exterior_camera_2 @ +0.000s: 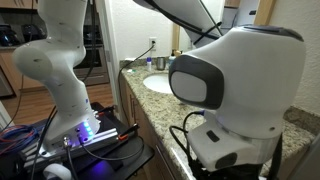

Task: Move the blue object closer to the sink

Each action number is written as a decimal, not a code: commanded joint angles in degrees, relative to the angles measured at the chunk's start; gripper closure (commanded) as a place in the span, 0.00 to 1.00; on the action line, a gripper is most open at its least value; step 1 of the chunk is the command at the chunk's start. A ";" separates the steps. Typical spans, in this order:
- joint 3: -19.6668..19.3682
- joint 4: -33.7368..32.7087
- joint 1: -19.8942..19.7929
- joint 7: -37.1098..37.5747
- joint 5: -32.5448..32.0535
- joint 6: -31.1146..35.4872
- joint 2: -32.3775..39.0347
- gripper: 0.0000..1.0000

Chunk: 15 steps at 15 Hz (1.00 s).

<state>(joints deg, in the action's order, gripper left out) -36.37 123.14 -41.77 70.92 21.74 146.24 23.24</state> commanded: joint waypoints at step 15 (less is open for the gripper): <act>3.15 0.36 -0.53 -2.03 -0.36 -1.34 1.48 0.48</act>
<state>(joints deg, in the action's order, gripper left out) -33.86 124.18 -41.44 70.51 21.18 144.96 24.39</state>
